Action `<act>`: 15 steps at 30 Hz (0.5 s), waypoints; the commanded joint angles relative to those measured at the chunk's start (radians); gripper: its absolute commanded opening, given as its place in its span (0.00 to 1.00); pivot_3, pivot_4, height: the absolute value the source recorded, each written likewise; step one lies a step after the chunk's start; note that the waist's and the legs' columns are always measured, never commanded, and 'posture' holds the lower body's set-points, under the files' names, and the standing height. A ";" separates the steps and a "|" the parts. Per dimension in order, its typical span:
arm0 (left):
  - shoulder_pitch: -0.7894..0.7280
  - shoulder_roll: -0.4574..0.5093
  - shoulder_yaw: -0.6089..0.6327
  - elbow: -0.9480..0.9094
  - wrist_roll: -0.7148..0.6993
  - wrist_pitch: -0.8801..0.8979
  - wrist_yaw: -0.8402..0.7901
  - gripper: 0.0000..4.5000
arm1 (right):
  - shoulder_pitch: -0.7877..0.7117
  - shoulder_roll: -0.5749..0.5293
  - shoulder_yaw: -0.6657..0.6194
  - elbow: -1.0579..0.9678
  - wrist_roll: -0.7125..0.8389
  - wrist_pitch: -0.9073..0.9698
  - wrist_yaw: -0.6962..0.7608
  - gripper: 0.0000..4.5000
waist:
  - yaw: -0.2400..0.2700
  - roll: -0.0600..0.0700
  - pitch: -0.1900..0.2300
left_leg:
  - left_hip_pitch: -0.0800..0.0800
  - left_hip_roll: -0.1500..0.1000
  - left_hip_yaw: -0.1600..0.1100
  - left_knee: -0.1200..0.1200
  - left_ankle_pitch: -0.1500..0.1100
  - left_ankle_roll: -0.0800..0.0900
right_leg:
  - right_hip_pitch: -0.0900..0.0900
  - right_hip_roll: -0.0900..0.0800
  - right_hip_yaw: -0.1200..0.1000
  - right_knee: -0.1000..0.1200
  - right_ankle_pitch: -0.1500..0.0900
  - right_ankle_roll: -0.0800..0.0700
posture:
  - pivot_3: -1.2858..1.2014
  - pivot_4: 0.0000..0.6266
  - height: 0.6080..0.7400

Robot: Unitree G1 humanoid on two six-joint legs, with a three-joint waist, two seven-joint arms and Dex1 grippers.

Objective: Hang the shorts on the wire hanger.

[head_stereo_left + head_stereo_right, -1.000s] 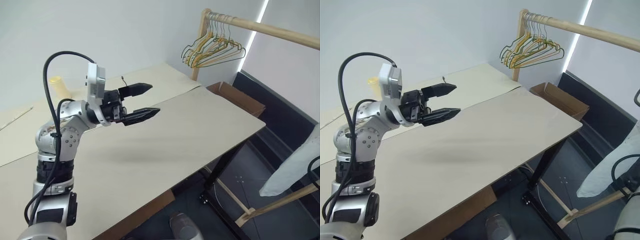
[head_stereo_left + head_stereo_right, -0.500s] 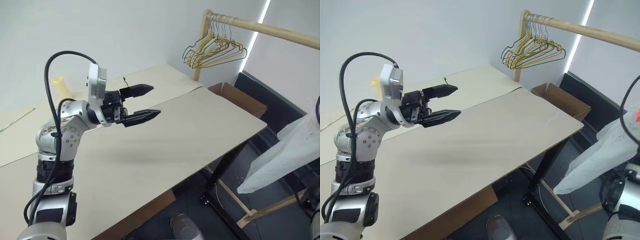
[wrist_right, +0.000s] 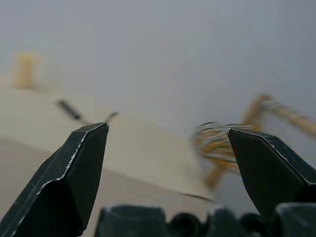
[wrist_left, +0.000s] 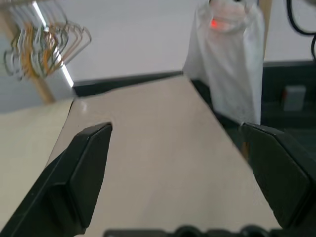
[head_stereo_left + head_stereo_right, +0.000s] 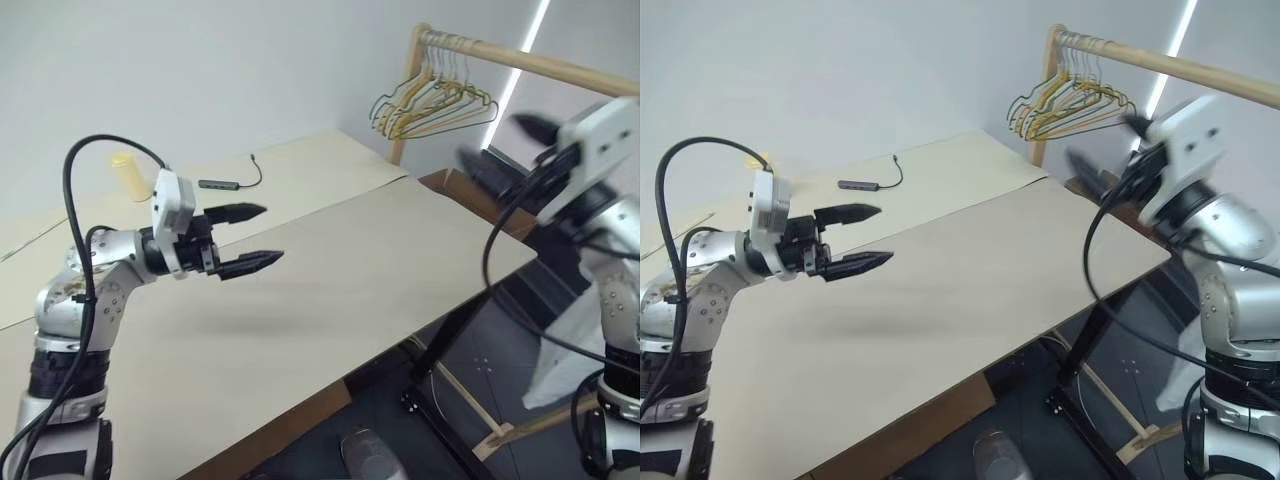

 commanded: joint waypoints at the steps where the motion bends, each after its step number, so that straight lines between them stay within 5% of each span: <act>1: 0.096 0.061 0.074 -0.091 0.001 -0.014 -0.014 1.00 | -0.062 -0.016 0.134 0.066 -0.001 -0.011 0.204 1.00 | 0.022 0.000 0.000 | -0.002 0.000 0.000 0.000 0.000 0.000 | -0.003 0.000 0.000 0.001 0.004 -0.006 | 0.43 0.00 1.00; 6: 0.269 0.116 0.188 -0.196 -0.031 0.021 -0.005 1.00 | -0.151 0.003 0.241 0.192 -0.008 -0.028 0.408 1.00 | 0.100 0.000 0.000 | -0.014 0.001 0.000 0.000 0.001 -0.001 | -0.020 0.001 0.000 0.005 0.006 -0.009 | 0.45 0.01 1.00; 15: 0.366 0.117 0.261 -0.286 -0.072 0.057 0.062 1.00 | -0.215 0.048 0.245 0.332 -0.083 -0.085 0.457 1.00 | 0.231 0.000 0.000 | -0.024 0.001 0.000 -0.002 0.003 -0.005 | -0.036 0.001 -0.001 0.009 0.007 -0.012 | 0.47 0.03 1.00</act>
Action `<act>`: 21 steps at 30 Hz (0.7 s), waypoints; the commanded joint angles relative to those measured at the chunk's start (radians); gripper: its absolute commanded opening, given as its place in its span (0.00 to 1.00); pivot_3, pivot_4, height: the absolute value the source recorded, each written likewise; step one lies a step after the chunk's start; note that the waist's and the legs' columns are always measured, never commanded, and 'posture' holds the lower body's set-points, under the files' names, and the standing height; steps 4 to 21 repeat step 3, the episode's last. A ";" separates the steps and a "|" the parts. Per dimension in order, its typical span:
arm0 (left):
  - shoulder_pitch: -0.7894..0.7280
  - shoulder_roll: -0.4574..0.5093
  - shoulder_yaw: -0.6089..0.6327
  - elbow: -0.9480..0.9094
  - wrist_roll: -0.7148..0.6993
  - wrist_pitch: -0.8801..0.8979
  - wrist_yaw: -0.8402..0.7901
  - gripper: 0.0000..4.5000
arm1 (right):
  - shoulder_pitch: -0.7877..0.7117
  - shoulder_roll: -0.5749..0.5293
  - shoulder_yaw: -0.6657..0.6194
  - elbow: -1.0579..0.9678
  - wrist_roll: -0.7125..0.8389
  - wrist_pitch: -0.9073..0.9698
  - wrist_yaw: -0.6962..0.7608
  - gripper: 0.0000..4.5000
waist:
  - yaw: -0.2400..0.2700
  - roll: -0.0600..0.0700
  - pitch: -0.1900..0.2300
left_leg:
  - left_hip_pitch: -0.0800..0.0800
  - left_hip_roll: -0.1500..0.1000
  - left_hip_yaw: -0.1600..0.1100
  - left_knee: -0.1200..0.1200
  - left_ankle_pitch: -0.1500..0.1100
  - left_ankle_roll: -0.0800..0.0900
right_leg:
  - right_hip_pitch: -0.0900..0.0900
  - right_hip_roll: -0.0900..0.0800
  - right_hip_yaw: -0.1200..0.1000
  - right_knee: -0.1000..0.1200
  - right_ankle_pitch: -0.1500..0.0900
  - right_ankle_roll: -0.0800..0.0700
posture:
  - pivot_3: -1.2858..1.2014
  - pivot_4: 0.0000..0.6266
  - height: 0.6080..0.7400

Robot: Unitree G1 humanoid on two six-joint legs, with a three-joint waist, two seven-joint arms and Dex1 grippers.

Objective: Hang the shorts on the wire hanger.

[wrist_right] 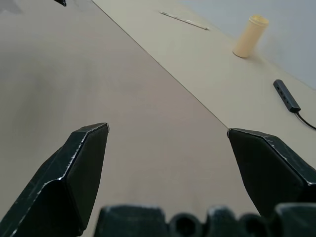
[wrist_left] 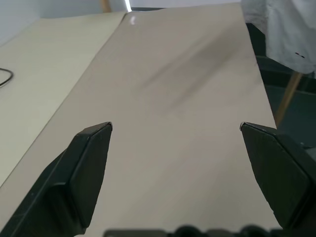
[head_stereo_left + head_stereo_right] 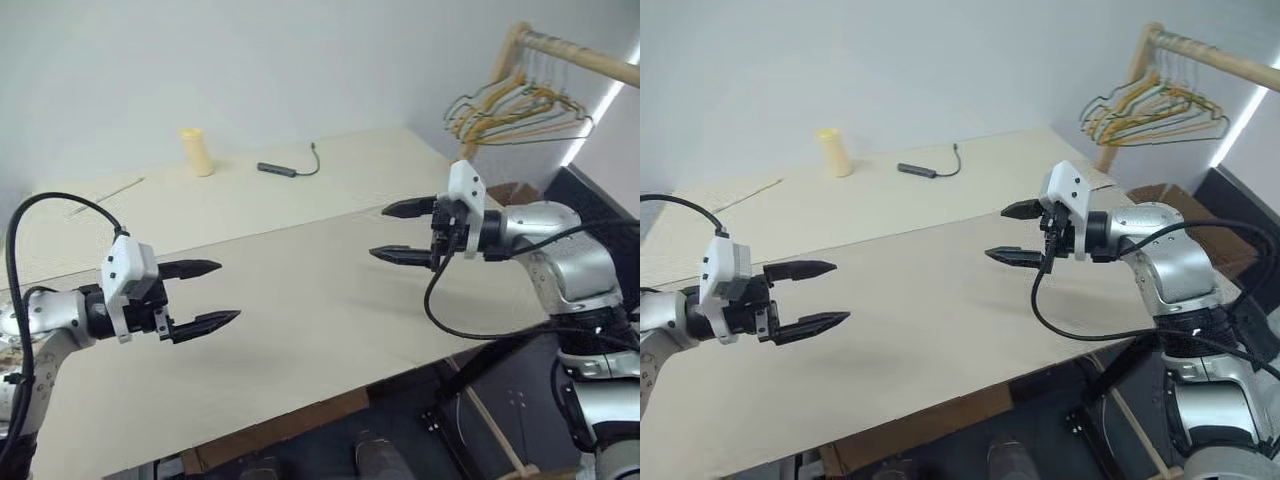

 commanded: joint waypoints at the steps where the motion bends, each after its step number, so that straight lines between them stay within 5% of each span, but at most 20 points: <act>1: -0.004 0.008 0.031 -0.045 -0.036 0.019 0.025 1.00 | -0.022 -0.007 -0.027 0.000 -0.018 -0.035 0.020 1.00 | 0.018 0.000 0.000 | 0.000 0.000 0.000 0.000 0.000 0.000 | 0.000 0.000 0.000 0.001 0.000 0.000 | 0.47 0.03 1.00; 21: -0.015 0.010 0.034 -0.045 -0.054 0.026 0.034 1.00 | -0.016 -0.011 -0.026 0.003 -0.033 -0.048 0.026 1.00 | 0.023 0.000 0.000 | 0.000 0.000 0.000 0.000 0.000 0.000 | -0.001 0.000 0.000 0.002 0.000 -0.001 | 0.47 0.03 1.00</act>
